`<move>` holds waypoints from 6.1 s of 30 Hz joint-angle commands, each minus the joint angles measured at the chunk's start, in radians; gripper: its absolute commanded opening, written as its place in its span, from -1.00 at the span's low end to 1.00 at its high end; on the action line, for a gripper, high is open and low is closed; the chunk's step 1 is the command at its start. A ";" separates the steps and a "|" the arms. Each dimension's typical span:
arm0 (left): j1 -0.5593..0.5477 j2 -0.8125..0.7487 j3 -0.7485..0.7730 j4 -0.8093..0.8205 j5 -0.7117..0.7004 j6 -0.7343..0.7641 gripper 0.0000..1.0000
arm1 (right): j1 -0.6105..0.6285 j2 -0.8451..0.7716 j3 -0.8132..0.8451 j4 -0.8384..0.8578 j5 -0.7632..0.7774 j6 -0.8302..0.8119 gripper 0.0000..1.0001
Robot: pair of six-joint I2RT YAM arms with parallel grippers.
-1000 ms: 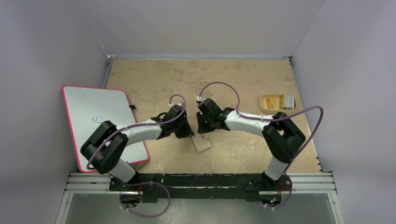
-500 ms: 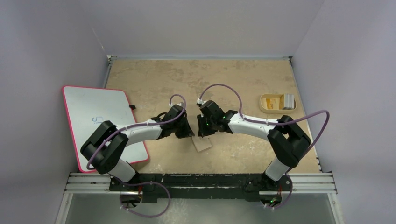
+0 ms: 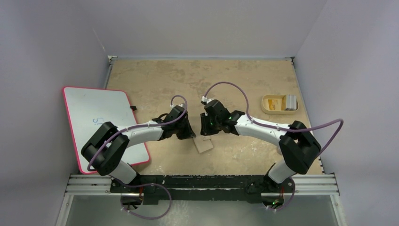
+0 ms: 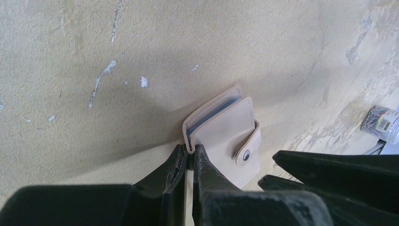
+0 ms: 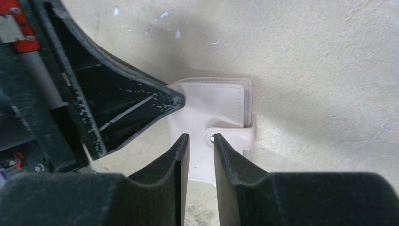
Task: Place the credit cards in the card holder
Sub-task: Close the card holder at the center of the board, then reset both arms
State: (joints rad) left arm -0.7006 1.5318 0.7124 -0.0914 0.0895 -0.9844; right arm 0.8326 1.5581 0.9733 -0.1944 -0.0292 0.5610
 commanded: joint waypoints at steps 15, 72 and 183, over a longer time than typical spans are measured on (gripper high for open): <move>0.003 -0.018 0.029 0.019 -0.027 0.002 -1.00 | -0.006 0.095 0.030 -0.024 0.049 -0.027 -0.53; 0.003 -0.027 0.031 0.020 -0.054 -0.024 -1.00 | 0.011 0.072 0.045 0.008 -0.025 -0.028 -0.54; 0.010 -0.739 0.472 -0.600 -0.417 0.280 0.37 | 0.072 -0.665 0.077 -0.079 0.368 0.079 0.99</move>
State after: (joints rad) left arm -0.6941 0.8223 1.2064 -0.6865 -0.3321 -0.7136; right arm 0.9024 0.9463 1.0809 -0.3092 0.2981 0.6186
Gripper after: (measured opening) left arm 0.679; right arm 0.991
